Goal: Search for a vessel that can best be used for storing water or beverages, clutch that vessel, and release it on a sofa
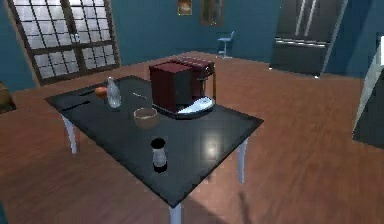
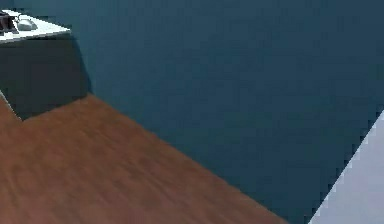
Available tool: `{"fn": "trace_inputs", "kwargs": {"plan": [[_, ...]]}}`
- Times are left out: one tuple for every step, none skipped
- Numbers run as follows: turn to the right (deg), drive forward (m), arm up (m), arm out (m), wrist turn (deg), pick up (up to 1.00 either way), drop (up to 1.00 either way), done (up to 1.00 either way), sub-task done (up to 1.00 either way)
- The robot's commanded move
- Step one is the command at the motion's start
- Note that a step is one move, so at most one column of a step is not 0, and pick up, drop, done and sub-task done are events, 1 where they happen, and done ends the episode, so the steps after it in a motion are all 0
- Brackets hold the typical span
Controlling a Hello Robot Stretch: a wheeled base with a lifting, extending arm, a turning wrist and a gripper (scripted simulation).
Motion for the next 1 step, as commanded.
{"fn": "trace_inputs", "kwargs": {"plan": [[0.0,0.4,0.0,0.0,0.0,0.0,0.0,0.0,0.0]]}}
